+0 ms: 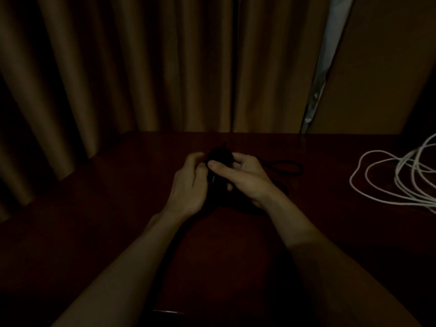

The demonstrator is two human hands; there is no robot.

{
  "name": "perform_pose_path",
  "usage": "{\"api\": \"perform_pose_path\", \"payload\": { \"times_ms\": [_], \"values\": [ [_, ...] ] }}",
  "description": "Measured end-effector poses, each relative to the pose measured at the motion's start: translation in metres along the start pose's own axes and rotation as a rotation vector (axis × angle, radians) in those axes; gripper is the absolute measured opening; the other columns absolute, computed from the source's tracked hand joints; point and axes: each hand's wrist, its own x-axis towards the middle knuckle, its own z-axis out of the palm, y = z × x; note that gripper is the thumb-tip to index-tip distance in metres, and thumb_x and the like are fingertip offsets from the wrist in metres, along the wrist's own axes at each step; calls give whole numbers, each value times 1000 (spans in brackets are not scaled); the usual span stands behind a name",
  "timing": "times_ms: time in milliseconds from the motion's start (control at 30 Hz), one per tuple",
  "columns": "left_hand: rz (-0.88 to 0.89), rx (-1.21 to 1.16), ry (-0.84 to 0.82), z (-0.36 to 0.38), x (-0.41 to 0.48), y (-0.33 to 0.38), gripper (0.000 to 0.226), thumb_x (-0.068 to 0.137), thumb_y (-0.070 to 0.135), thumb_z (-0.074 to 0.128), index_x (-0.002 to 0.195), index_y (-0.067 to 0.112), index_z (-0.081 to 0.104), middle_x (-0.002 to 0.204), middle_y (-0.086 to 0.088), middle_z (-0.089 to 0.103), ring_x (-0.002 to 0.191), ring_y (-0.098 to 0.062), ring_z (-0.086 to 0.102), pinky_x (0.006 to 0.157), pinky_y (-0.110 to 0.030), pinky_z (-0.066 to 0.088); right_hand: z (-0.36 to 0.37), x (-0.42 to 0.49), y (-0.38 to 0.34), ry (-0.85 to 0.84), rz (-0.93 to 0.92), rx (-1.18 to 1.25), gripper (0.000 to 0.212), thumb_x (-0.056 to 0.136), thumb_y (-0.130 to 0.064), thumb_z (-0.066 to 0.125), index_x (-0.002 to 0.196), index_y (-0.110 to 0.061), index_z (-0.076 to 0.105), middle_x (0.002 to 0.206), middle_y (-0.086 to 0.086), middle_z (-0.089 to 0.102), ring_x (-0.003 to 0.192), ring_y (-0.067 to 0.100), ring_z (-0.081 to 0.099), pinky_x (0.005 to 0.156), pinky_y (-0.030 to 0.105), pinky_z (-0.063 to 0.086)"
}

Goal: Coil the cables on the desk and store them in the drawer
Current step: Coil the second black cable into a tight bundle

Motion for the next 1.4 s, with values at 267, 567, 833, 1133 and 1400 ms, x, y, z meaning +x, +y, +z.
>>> {"api": "perform_pose_path", "payload": {
  "times_ms": [267,567,833,1133,1400],
  "values": [
    [291,98,-159,1,-2,0,54,86,40,73,135,37,52,118,15,62,108,-1,58,89,-24,50,5,6,7,119,29,-111,42,79,-39,88,108,-16,68,102,0,77,92,12,76,83,35,63],
    [120,-202,-173,-2,-3,2,50,96,17,74,141,27,54,120,15,70,108,3,68,87,-18,56,5,5,7,100,-36,-146,45,82,-34,87,116,-15,65,105,3,75,89,13,75,74,29,60],
    [-182,-752,-345,-12,3,7,46,93,11,69,138,12,62,128,-11,72,117,-28,71,95,-41,58,-3,2,-1,8,35,17,60,80,-43,86,128,-15,64,124,8,71,106,19,74,86,35,62],
    [-254,-853,-361,-8,3,12,44,92,24,68,134,12,64,119,-9,75,101,-21,75,81,-29,59,3,-1,-6,-84,66,69,47,94,-45,69,128,-14,63,115,7,75,99,21,74,78,33,59],
    [-281,-636,-95,-4,7,2,44,99,17,69,141,23,56,130,0,67,111,-17,71,89,-34,62,-4,7,-7,170,50,150,37,107,-17,54,144,-17,54,134,-2,60,106,9,68,62,20,49]
  ]
}}
